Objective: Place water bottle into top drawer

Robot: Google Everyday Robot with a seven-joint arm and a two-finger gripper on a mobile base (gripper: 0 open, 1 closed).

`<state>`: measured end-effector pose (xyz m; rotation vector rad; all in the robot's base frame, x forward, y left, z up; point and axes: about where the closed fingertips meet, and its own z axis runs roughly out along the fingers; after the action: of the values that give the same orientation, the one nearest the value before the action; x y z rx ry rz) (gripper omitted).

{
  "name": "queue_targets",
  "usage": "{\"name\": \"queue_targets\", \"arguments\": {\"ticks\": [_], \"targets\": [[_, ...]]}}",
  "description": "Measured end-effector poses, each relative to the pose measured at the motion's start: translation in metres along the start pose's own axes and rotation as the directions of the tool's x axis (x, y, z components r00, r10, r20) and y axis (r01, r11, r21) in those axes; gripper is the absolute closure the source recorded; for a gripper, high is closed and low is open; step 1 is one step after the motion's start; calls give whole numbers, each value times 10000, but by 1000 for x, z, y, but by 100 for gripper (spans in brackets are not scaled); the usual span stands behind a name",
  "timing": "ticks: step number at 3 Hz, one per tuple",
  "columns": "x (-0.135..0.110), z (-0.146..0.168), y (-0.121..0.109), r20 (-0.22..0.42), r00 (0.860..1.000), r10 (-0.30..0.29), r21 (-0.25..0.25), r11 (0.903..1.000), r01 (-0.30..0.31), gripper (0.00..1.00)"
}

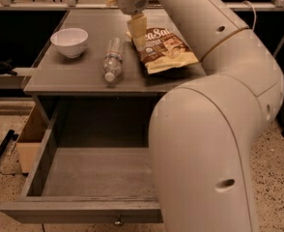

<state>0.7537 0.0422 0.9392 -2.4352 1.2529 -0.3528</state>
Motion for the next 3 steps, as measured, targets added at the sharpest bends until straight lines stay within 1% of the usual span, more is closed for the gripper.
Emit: {"name": "queue_targets", "arguments": {"ticks": [1,2,3], "targets": [[-2,3,-2,71,9994,-336,34,9994,336,0],[-1,3,-2,78,9989,-454,58,9990,454,0],[1,5,-3,106,9957,-925,150,9956,924,0]]}}
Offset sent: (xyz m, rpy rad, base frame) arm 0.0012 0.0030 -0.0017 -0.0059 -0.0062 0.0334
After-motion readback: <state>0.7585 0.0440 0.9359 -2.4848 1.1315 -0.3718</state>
